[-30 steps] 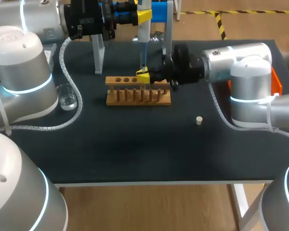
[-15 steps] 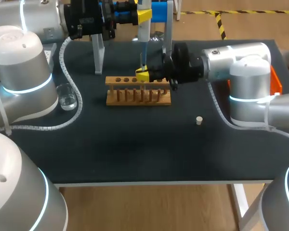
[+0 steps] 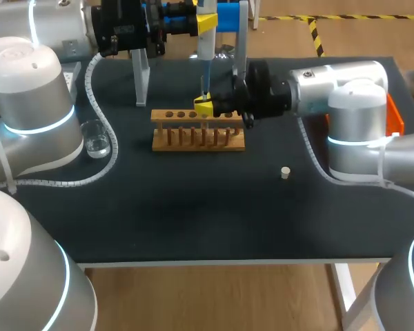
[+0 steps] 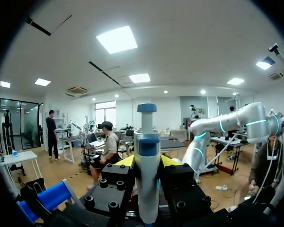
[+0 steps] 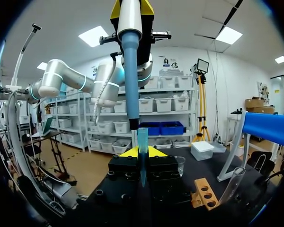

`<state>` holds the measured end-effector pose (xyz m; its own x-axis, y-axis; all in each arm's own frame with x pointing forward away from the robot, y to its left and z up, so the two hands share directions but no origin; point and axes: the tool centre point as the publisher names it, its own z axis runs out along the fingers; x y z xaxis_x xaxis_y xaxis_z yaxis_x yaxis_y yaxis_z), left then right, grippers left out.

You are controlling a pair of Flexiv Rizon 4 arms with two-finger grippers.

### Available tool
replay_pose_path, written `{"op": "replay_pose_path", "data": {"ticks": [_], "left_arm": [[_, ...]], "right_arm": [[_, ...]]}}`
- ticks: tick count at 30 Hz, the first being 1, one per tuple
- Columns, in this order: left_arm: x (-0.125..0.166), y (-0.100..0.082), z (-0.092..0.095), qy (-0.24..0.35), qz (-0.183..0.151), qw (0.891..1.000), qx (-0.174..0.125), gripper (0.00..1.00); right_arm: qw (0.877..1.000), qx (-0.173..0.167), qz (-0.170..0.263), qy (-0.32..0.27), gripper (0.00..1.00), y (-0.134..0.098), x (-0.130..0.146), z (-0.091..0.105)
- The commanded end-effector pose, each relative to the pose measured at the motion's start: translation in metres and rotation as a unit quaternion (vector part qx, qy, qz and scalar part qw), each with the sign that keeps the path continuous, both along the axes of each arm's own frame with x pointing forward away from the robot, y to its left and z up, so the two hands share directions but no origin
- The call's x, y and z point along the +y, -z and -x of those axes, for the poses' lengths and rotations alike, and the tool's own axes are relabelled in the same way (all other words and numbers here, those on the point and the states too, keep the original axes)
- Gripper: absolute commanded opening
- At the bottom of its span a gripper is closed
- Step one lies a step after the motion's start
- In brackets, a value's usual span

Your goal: Invert the test tube, pick up the pipette, mount the tip to pipette, aspirate from beaker and dispense into the tube, eject the tip, return the pipette, and cap with the stopper.

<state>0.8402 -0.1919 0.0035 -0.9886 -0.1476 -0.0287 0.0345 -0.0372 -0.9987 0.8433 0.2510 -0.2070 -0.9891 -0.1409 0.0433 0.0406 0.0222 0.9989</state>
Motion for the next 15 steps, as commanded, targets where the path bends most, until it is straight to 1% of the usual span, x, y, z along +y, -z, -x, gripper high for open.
{"op": "replay_pose_path", "data": {"ticks": [1,15], "left_arm": [[-0.0002,0.0009,-0.0004,0.000,0.000,1.000,0.000,0.00],[-0.0002,0.0009,-0.0004,0.000,0.000,1.000,0.000,0.00]], "right_arm": [[1.000,-0.007,-0.004,-0.002,0.00,-0.0036,-0.0009,0.0009],[1.000,-0.015,-0.008,-0.006,0.00,-0.0033,-0.0031,0.0066]]}}
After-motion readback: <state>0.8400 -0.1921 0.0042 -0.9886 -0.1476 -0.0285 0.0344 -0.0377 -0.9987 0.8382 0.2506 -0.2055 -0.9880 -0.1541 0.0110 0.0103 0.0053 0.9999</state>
